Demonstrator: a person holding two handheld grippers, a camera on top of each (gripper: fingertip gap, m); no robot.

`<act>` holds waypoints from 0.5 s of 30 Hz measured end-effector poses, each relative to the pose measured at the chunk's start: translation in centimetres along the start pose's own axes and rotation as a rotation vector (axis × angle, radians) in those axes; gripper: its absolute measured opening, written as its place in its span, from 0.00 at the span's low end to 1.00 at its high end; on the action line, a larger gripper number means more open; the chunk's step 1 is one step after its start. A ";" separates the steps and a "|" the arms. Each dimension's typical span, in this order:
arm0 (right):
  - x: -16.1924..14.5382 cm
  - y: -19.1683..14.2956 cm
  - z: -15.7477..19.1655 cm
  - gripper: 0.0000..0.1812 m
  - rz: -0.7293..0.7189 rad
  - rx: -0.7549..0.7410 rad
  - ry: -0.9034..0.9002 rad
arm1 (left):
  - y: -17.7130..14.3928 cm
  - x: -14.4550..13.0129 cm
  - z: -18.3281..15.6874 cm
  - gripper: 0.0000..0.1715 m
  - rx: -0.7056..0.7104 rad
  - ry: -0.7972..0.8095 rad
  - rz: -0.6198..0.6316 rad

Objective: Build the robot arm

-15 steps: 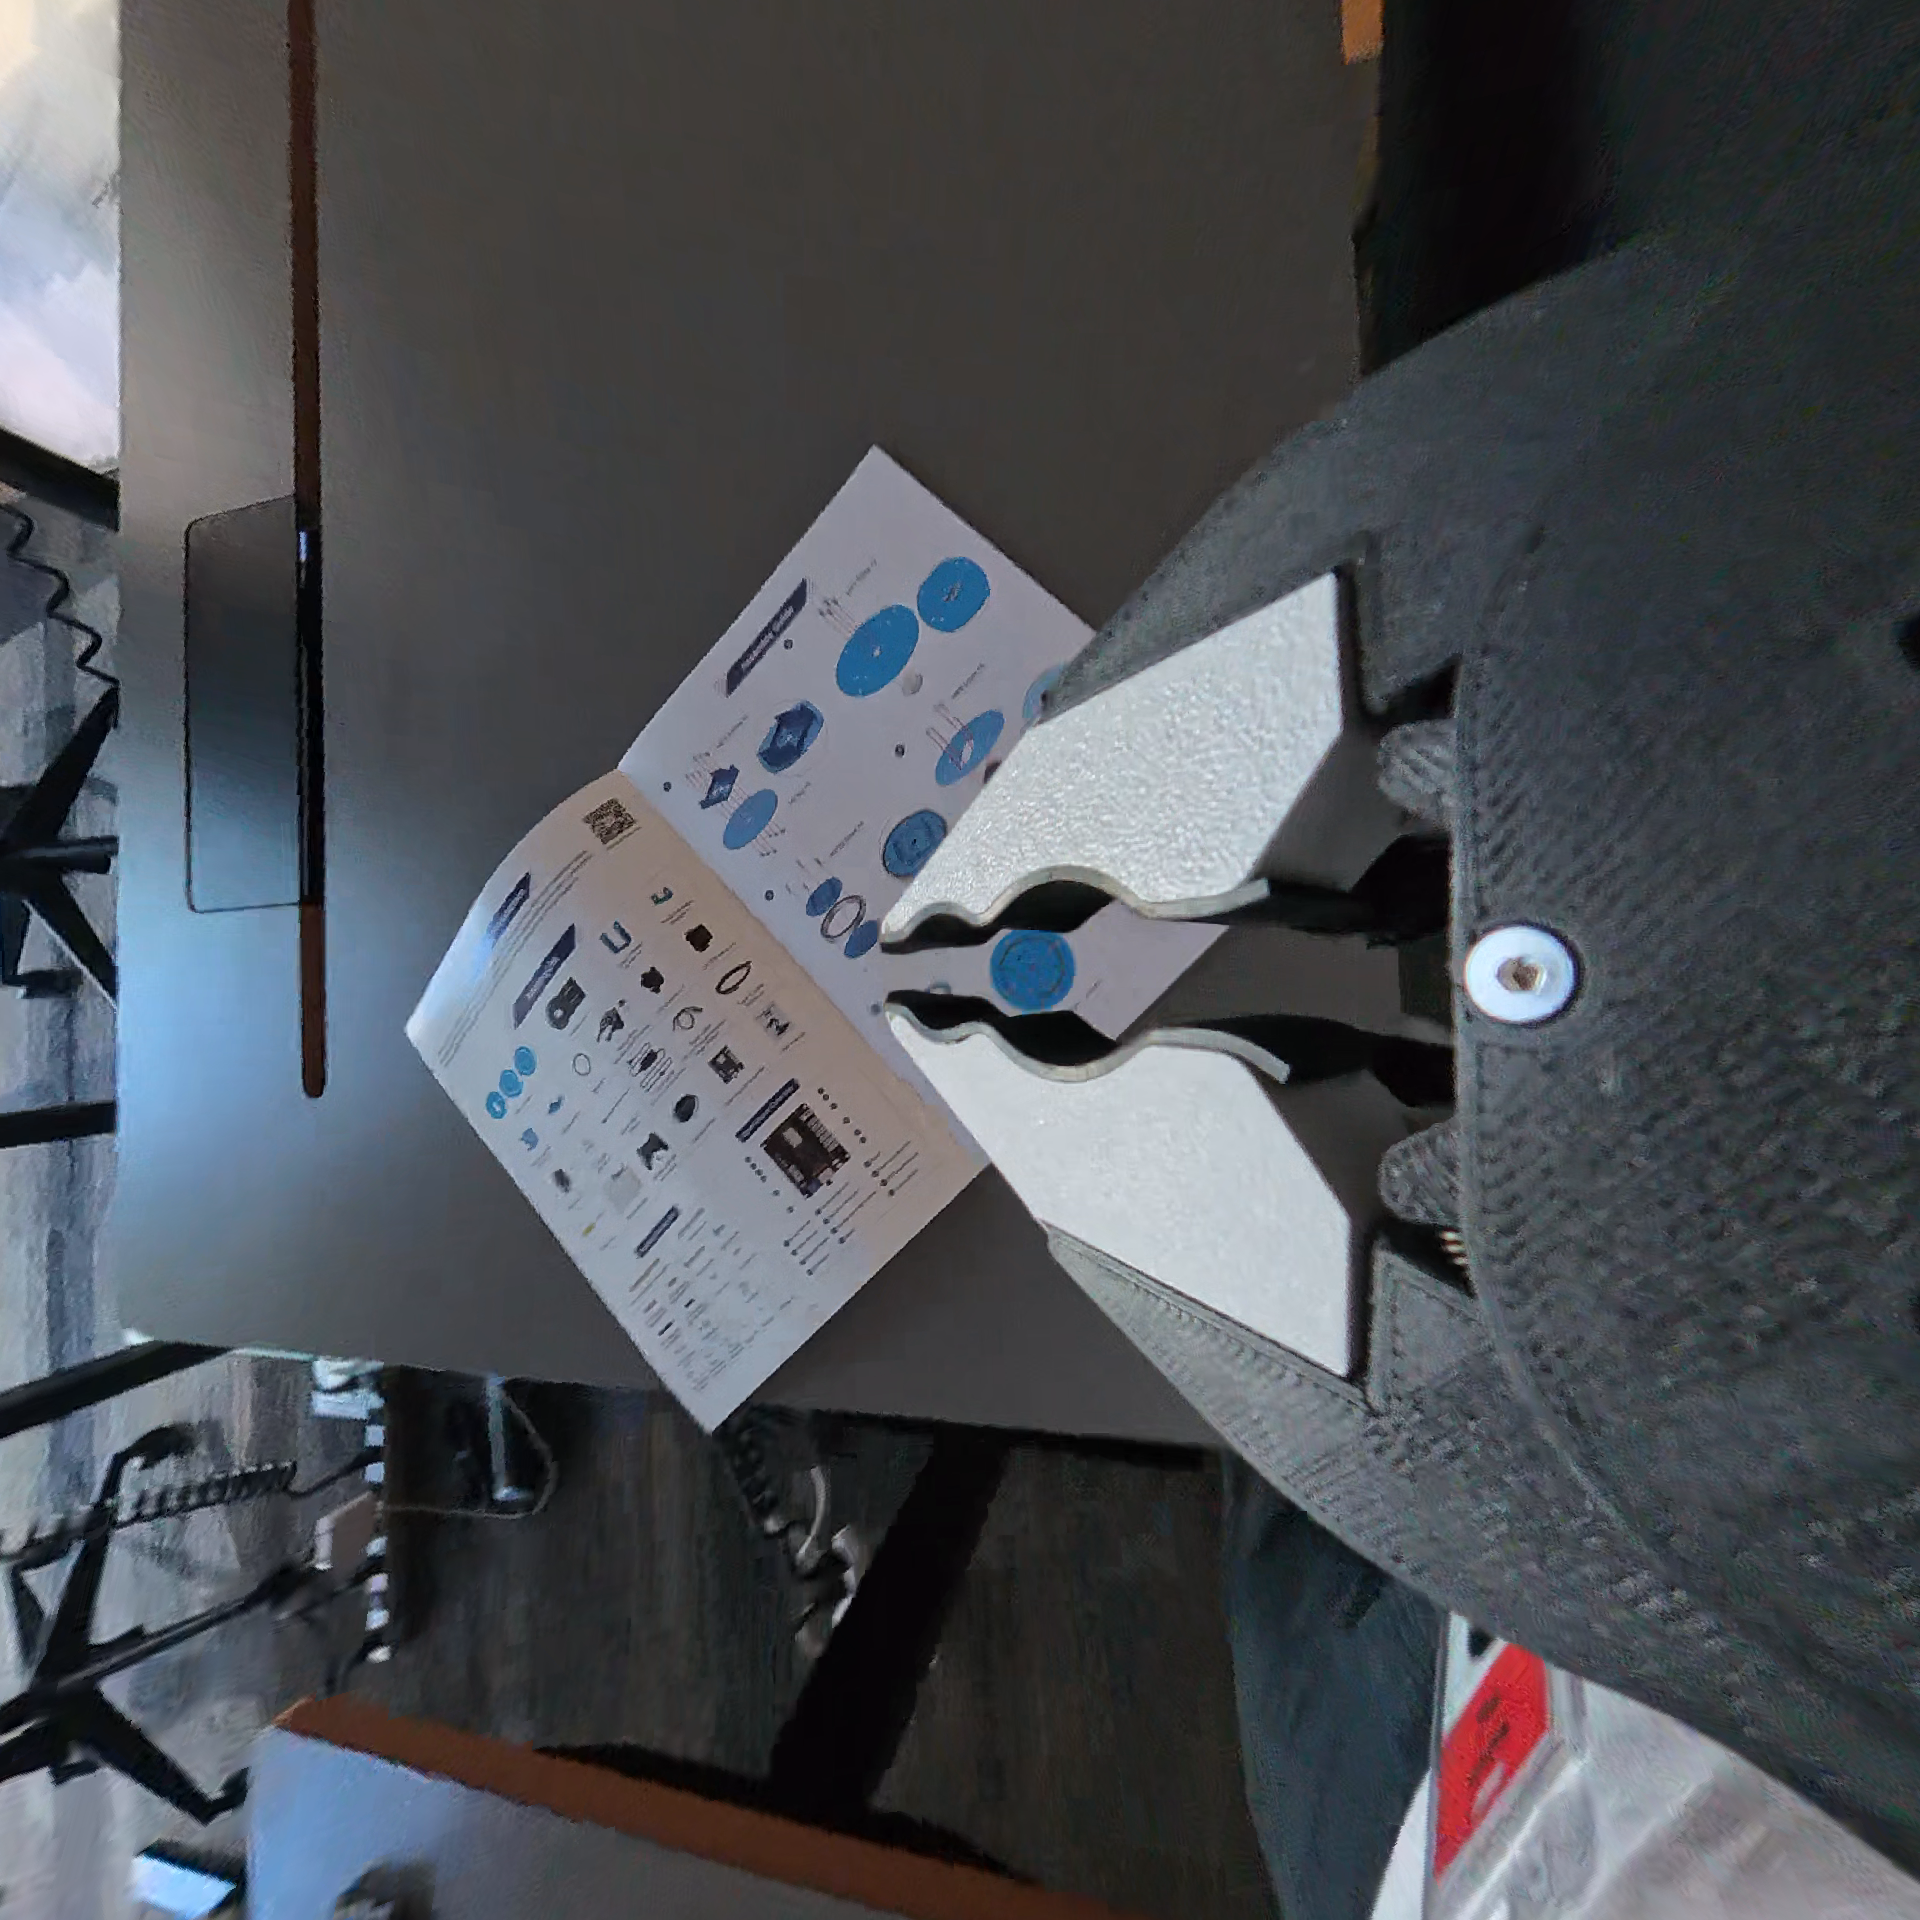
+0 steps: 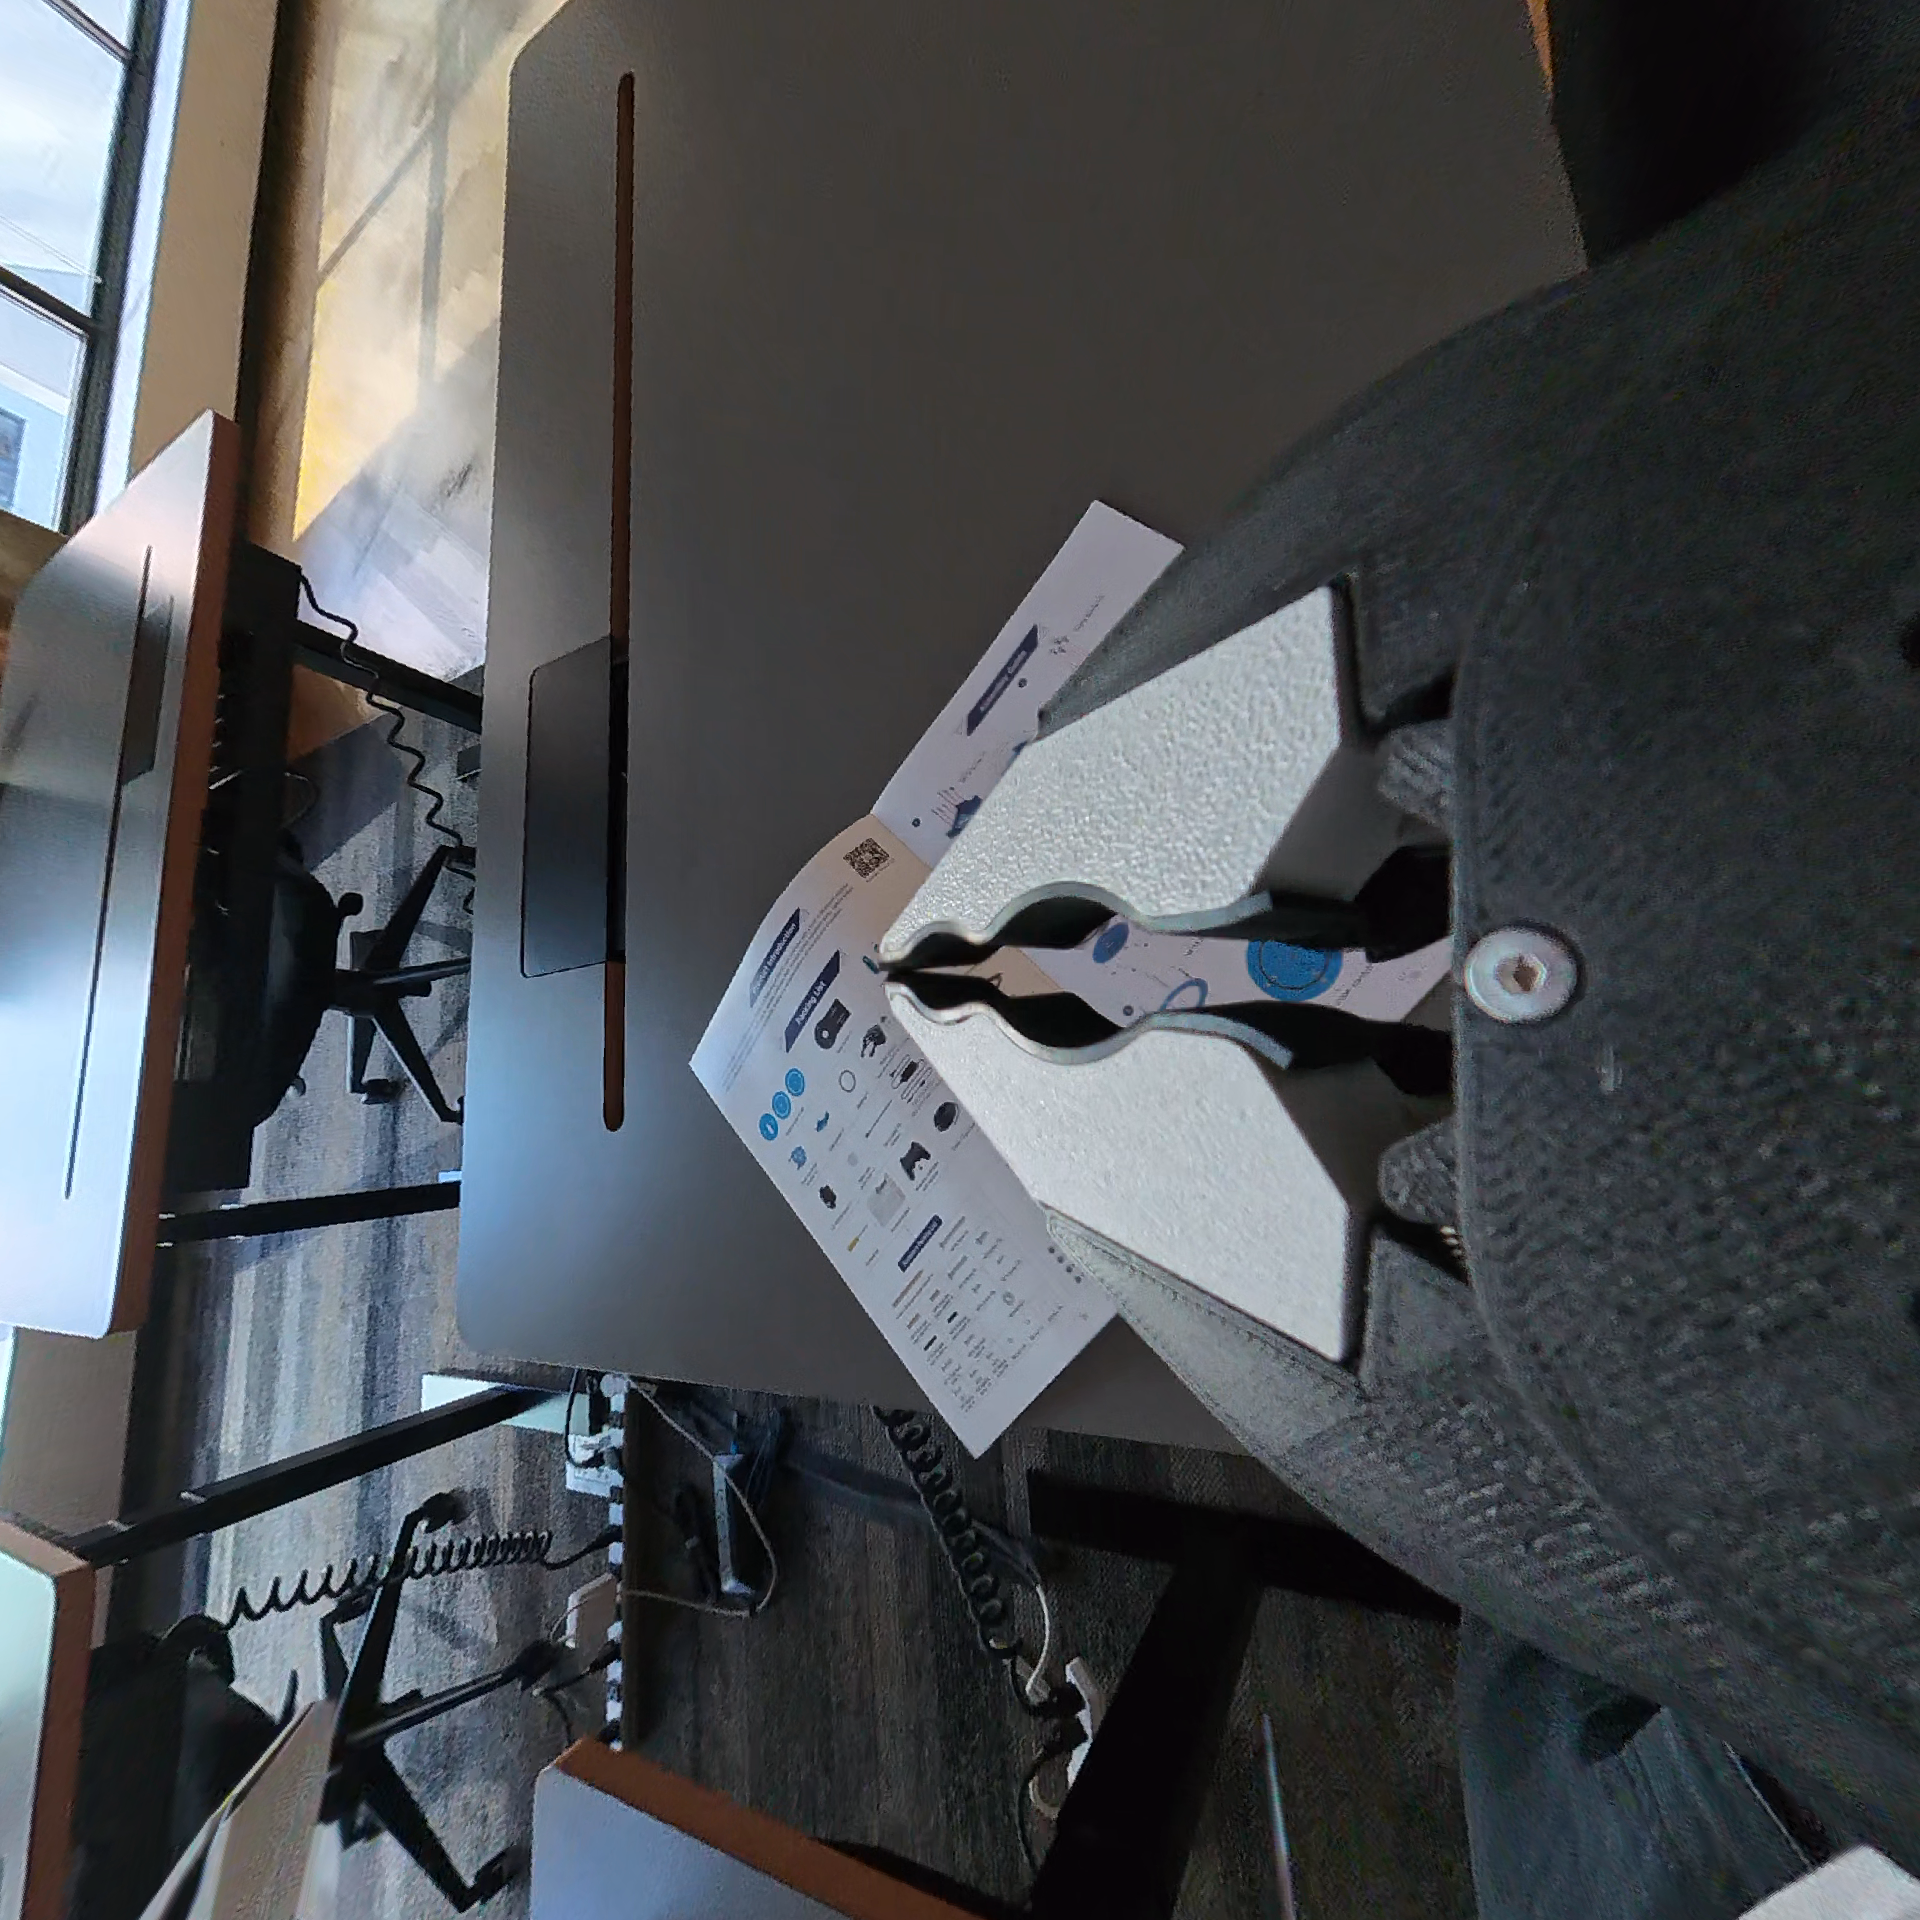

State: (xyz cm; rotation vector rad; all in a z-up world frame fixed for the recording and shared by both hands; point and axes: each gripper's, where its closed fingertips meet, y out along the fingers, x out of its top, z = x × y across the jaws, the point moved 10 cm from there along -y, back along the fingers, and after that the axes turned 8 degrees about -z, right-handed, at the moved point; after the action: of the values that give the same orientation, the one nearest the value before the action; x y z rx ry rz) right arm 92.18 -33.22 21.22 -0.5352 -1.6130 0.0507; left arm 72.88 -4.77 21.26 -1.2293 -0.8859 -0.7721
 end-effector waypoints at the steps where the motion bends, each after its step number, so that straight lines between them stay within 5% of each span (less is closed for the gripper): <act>1: -0.1 0.2 -0.2 0.00 -0.016 0.007 0.009 | 0.0 0.5 0.4 0.00 0.019 -0.004 -0.013; 15: -2.9 0.5 -5.9 0.00 0.054 -0.077 -0.052 | 1.6 3.9 1.3 0.00 0.066 -0.081 -0.122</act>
State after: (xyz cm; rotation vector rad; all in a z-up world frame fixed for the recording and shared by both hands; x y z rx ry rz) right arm 98.04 -35.47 19.11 -0.6414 -1.6559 0.0426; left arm 75.92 -3.26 24.13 -1.1630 -1.0520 -0.7880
